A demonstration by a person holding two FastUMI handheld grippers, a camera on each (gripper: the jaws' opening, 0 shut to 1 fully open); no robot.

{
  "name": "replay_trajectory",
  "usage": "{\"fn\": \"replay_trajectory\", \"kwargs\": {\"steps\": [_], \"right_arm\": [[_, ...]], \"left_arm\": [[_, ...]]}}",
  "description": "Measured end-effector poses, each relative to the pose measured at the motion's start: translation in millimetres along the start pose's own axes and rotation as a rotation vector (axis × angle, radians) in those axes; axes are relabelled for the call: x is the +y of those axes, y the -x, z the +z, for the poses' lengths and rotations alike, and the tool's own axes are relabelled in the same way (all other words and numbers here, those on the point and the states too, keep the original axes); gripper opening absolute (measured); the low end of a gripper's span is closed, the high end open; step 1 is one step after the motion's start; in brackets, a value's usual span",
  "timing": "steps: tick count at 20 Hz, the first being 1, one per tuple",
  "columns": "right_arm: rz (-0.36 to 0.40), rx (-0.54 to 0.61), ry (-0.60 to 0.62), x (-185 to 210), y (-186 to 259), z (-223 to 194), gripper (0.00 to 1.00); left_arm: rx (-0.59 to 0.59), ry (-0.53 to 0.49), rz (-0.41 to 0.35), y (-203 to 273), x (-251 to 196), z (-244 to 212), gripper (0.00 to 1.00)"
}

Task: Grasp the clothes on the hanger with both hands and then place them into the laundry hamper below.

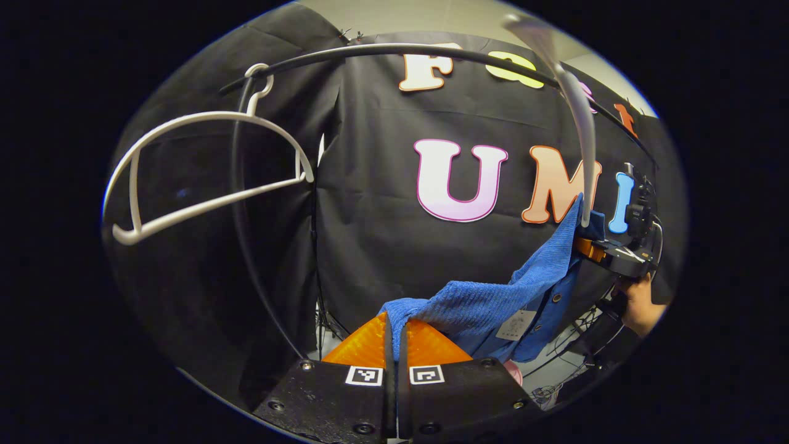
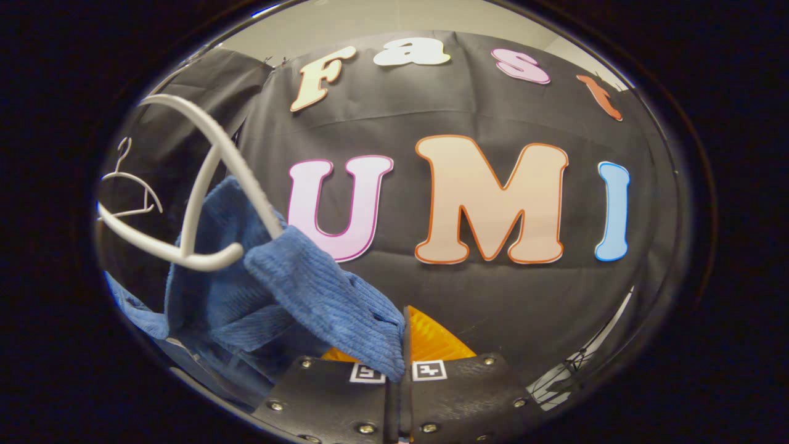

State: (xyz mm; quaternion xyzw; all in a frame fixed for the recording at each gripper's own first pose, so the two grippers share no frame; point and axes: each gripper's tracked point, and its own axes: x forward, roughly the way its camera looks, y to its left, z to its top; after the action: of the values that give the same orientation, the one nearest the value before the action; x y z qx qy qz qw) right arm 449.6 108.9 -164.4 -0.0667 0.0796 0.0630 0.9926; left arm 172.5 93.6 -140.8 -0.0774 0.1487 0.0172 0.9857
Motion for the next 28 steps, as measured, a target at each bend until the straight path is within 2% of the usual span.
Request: {"fn": "replay_trajectory", "kwargs": {"steps": [7, 10, 14, 18, 24, 28], "right_arm": [[-0.026, 0.184, -0.039, -12, 29, -85, 0.06], [-0.028, 0.227, -0.027, -14, 55, -106, 0.06], [-0.035, 0.237, -0.013, -18, 82, -106, 0.07], [-0.05, 0.26, -0.064, -23, 102, -101, 0.06], [-0.033, 0.229, -0.045, -16, 127, -71, 0.07], [-0.036, 0.197, -0.066, -13, 137, -48, 0.07]], "left_arm": [[0.047, -0.004, -0.05, -10, -34, -40, 0.02], [0.067, -0.044, -0.051, -22, -48, -56, 0.02], [0.054, -0.035, -0.089, -27, -70, -52, 0.01], [0.058, -0.055, -0.138, -30, -104, -57, 0.01], [0.053, -0.099, -0.256, -35, -161, -49, 0.01], [0.025, -0.079, -0.307, -34, -192, -33, 0.02]]}}
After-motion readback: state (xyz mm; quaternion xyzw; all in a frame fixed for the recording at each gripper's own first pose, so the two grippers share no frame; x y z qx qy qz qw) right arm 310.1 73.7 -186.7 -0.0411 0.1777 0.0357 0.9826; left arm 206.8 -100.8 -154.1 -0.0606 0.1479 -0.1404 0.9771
